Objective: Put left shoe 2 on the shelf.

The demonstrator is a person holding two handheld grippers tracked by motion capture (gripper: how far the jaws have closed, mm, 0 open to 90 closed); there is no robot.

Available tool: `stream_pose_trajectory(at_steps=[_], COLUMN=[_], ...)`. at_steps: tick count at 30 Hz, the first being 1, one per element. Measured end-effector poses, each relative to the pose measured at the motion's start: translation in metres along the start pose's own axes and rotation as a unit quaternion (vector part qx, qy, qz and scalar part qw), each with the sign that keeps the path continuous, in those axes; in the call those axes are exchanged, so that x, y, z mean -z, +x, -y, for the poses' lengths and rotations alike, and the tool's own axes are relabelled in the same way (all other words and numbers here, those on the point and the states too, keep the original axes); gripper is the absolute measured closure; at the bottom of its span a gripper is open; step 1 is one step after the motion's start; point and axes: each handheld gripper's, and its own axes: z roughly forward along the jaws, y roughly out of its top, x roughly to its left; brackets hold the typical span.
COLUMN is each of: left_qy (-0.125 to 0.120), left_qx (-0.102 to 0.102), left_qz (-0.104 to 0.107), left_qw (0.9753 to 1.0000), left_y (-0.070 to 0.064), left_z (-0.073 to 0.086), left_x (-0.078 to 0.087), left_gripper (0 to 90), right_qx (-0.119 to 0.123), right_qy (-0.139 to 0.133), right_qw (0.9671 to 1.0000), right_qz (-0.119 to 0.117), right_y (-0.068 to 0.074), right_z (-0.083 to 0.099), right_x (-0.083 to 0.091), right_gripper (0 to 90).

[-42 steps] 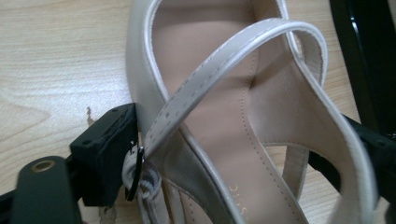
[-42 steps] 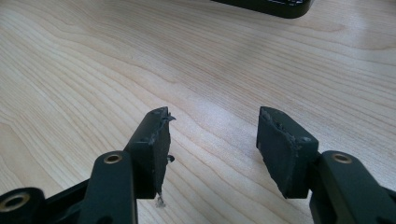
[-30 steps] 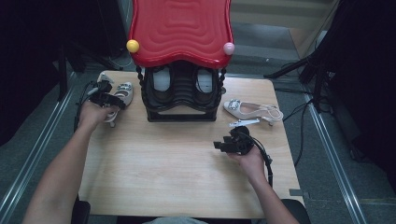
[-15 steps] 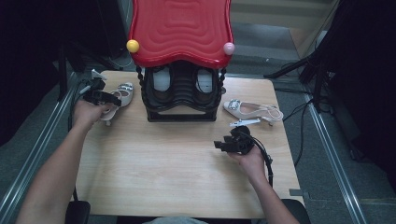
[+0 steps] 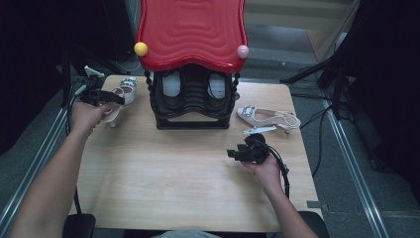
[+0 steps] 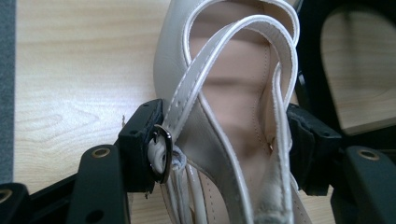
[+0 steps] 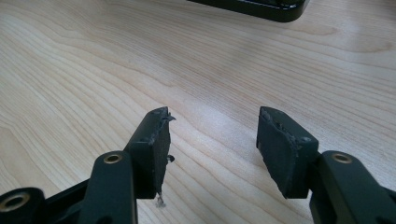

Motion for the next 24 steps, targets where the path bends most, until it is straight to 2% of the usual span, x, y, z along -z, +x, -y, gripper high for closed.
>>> stream_pose_trajectory(at_steps=[8,9,10,11,12,13,14,15,16,19,21,22,23,24], left_qy=[-0.033,-0.042,-0.042,-0.051,-0.051,-0.057,-0.057,-0.071,-0.071,-0.082,-0.103,-0.103,-0.116,-0.116], left_qx=[0.0,0.0,0.0,-0.003,-0.003,-0.007,-0.007,-0.009,-0.009,-0.009,-0.005,-0.005,-0.005,-0.005], left_qz=[0.01,0.013,0.013,0.012,0.012,0.014,0.014,0.012,0.012,0.02,0.016,0.016,0.021,0.021], left_qw=[0.9994,0.999,0.999,0.9986,0.9986,0.9982,0.9982,0.9974,0.9974,0.9964,0.9945,0.9945,0.993,0.993], left_y=[-0.015,-0.019,-0.019,-0.025,-0.025,-0.029,-0.029,-0.035,-0.035,-0.041,-0.05,-0.05,-0.054,-0.054], left_z=[-0.019,-0.025,-0.025,-0.031,-0.031,-0.037,-0.037,-0.043,-0.043,-0.051,-0.06,-0.06,-0.065,-0.065], left_x=[0.04,0.051,0.051,0.061,0.061,0.072,0.072,0.083,0.083,0.1,0.117,0.117,0.128,0.128], left_gripper=[37.1,37.1,37.1,37.1,37.1,37.1,37.1,37.1,37.1,37.1,37.1,37.0,37.1,37.1], right_qx=[0.002,0.003,0.003,0.003,0.003,0.002,0.002,0.004,0.004,0.005,0.007,0.007,0.006,0.006], right_qy=[-0.005,-0.006,-0.006,-0.008,-0.008,-0.006,-0.006,-0.007,-0.007,-0.006,-0.007,-0.007,-0.005,-0.004], right_qw=[1.0,0.9999,0.9999,0.9999,0.9999,0.9999,0.9999,0.9999,0.9999,0.9998,0.9998,0.9998,0.9998,0.9998], right_qz=[-0.008,-0.01,-0.01,-0.013,-0.013,-0.013,-0.013,-0.015,-0.015,-0.017,-0.017,-0.017,-0.017,-0.018], right_y=[0.001,0.001,0.001,0.001,0.001,0.001,0.001,0.002,0.002,0.002,0.002,0.002,0.003,0.003], right_z=[-0.004,-0.004,-0.004,-0.005,-0.005,-0.006,-0.006,-0.007,-0.007,-0.008,-0.009,-0.009,-0.009,-0.009], right_x=[-0.001,-0.001,-0.001,-0.001,-0.001,-0.001,-0.001,-0.002,-0.002,-0.003,-0.003,-0.003,-0.004,-0.004], right_gripper=[46.0,46.0,46.0,46.1,46.1,46.1,46.1,46.0,46.0,46.0,46.0,46.0,46.0,46.1])
